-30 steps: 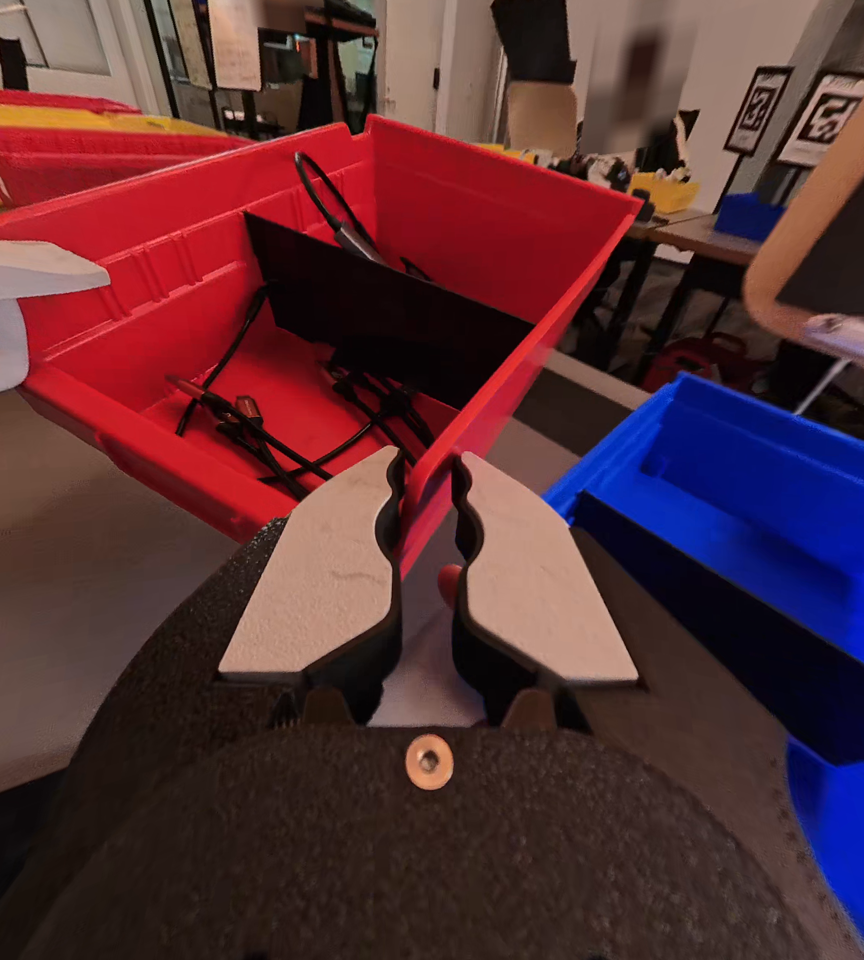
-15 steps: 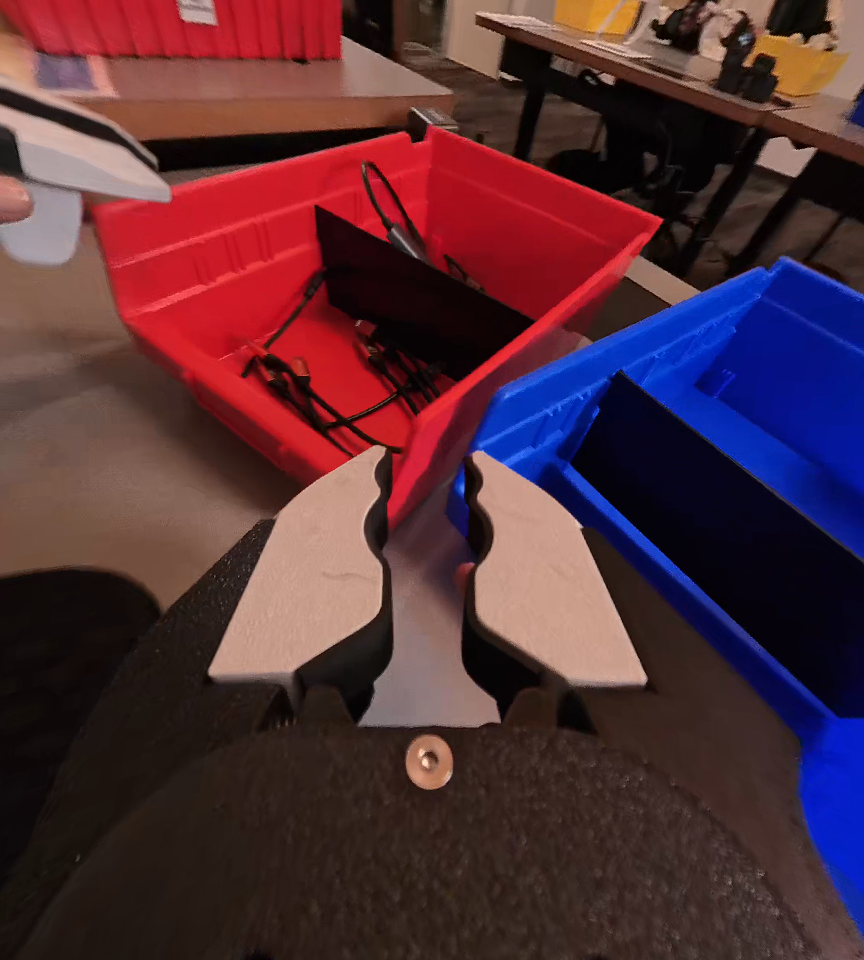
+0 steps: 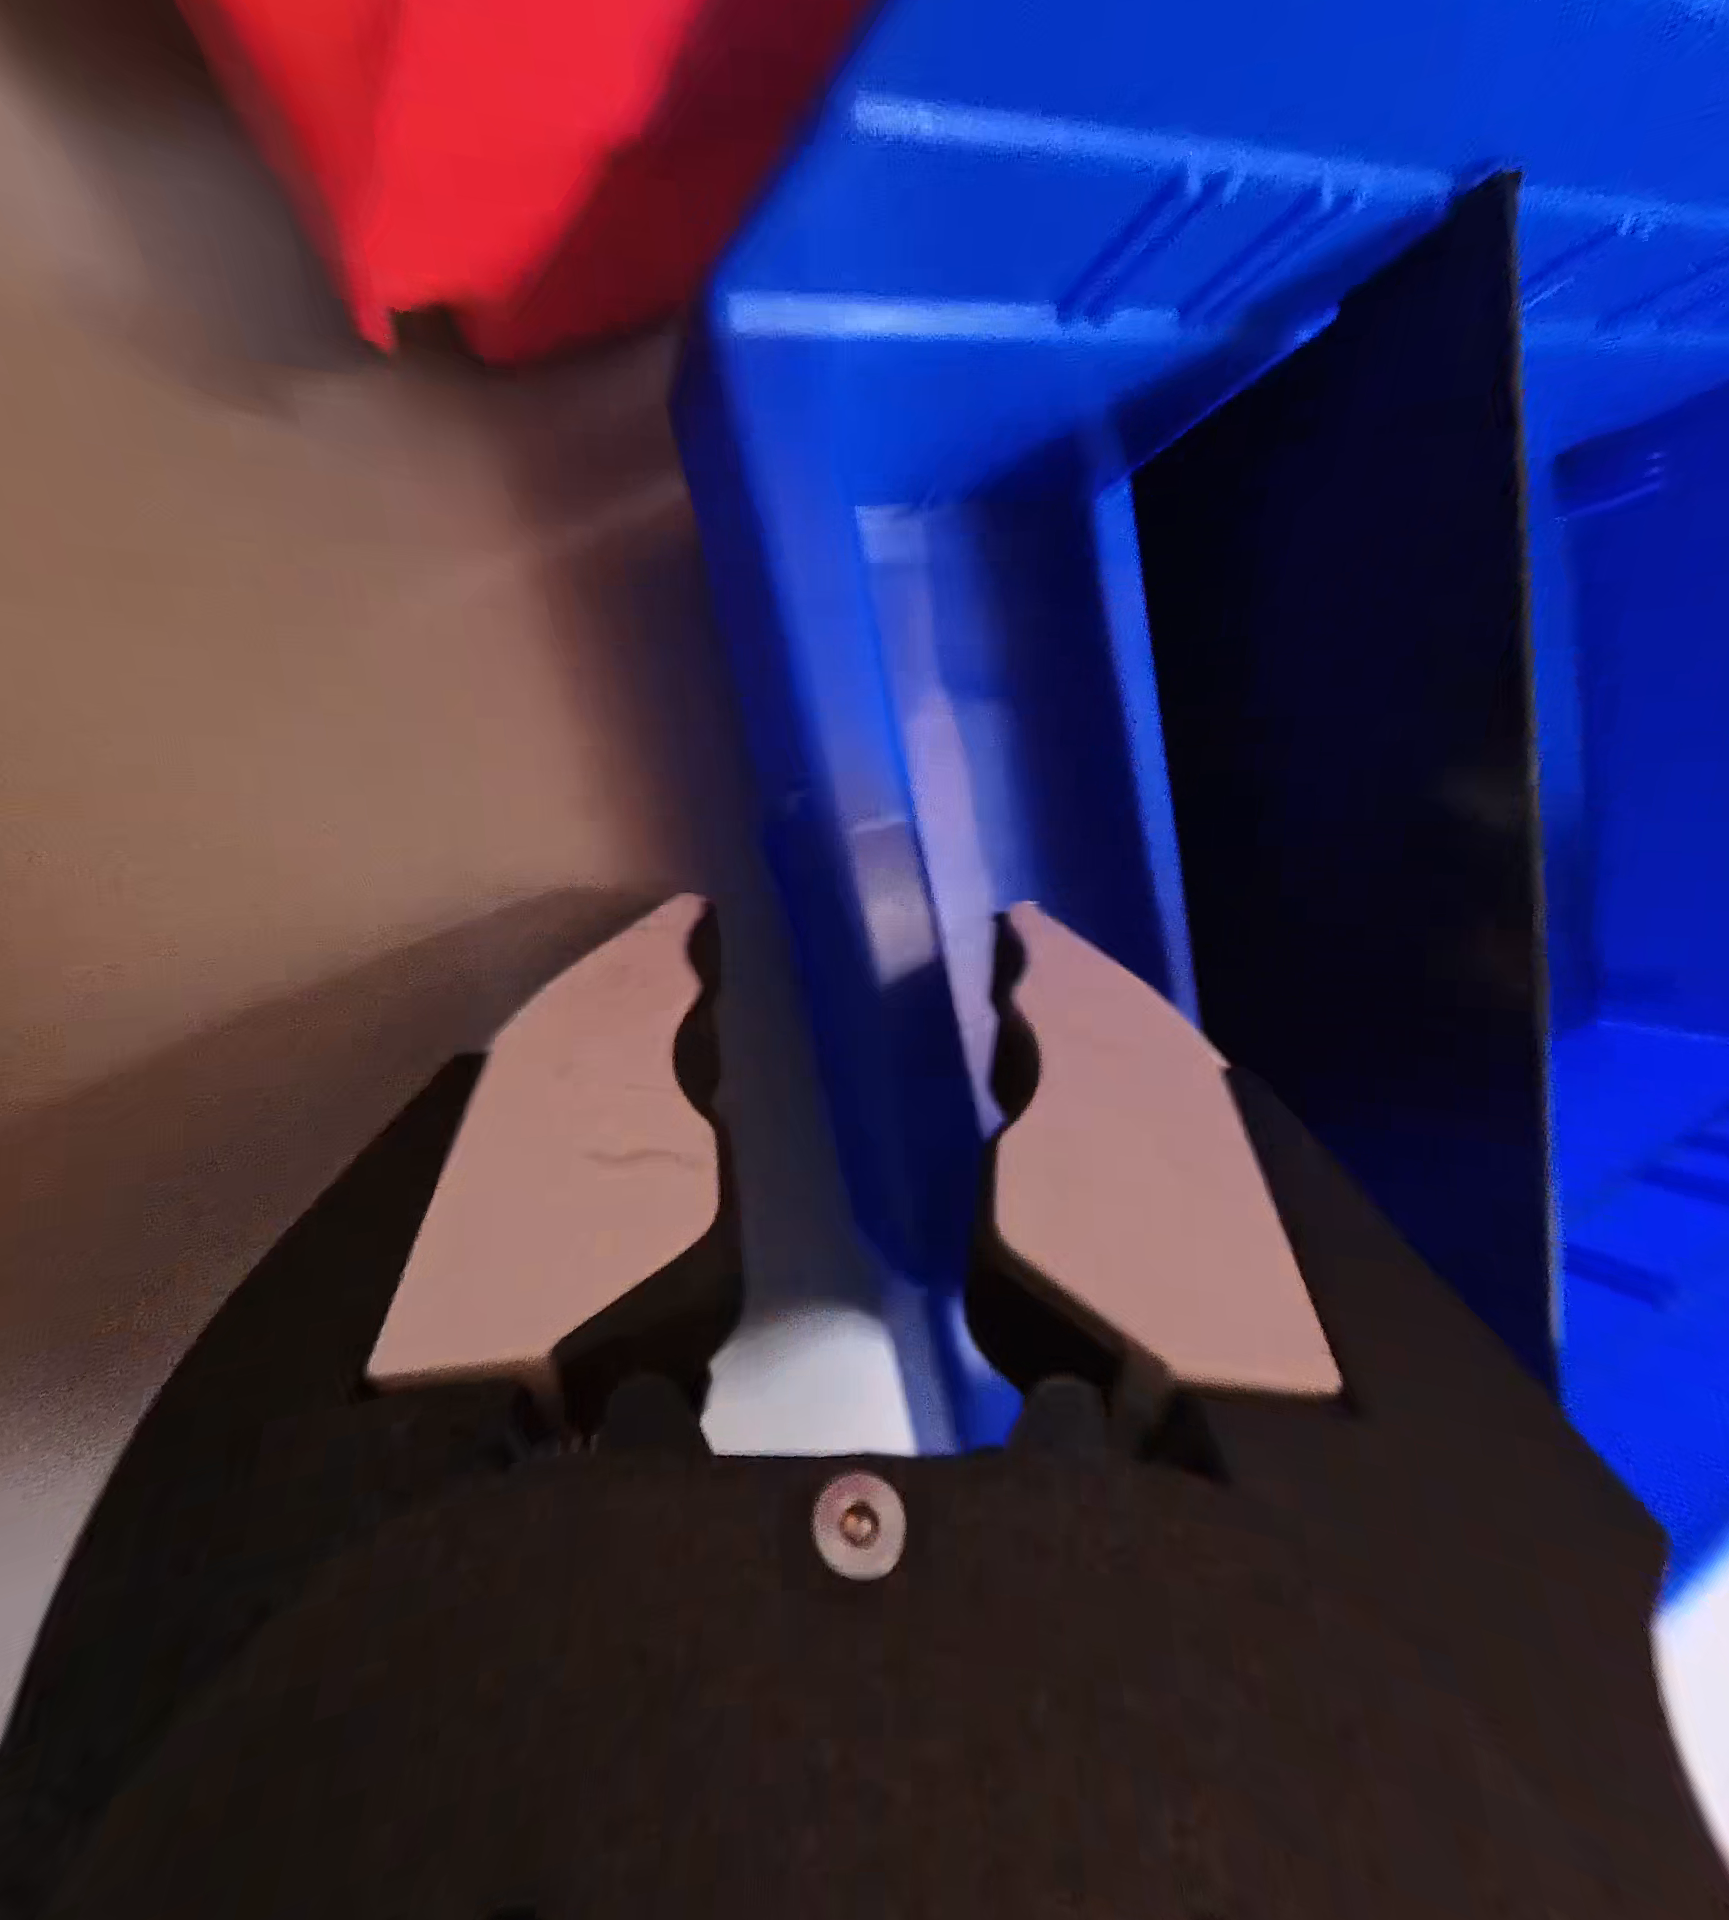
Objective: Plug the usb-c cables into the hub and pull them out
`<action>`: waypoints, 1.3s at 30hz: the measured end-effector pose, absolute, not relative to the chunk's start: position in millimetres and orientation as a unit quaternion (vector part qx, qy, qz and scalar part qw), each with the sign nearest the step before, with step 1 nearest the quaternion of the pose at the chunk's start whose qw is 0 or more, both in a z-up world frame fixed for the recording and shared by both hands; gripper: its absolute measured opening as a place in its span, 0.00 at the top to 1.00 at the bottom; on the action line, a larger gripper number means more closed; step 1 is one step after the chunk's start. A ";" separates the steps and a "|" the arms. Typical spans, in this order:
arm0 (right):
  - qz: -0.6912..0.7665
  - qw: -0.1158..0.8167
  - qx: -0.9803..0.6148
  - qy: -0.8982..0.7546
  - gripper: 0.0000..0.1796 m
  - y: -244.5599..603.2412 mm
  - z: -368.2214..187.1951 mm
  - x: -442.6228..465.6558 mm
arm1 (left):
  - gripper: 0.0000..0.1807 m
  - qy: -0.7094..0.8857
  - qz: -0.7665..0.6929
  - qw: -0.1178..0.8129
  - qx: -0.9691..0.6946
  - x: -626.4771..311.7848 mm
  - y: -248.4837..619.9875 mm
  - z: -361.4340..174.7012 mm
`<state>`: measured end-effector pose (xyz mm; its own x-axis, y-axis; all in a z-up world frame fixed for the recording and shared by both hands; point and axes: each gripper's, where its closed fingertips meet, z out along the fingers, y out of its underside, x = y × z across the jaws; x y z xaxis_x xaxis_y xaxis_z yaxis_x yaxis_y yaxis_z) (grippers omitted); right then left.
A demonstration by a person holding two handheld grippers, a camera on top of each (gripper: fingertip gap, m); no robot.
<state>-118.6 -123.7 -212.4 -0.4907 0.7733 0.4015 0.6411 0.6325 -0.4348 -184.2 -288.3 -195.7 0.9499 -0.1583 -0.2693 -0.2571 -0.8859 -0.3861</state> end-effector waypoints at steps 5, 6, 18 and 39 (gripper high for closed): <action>0.091 0.289 -0.411 -0.860 0.80 -116.9 -214.8 -99.1 | 0.79 0.142 0.119 0.163 -0.969 -192.3 -278.8 -225.1; 0.090 0.289 -0.413 -0.859 0.81 -114.1 -215.0 -90.4 | 0.80 0.143 0.112 0.172 -0.968 -190.4 -275.1 -225.1; 0.032 0.311 -0.527 -0.790 0.83 -1.6 -217.6 31.9 | 0.83 0.139 0.125 0.216 -0.958 -188.5 -254.2 -226.3; -0.011 0.426 -0.578 -0.696 0.78 109.0 -182.4 45.6 | 0.80 0.098 0.128 0.260 -0.952 -253.2 -212.0 -214.9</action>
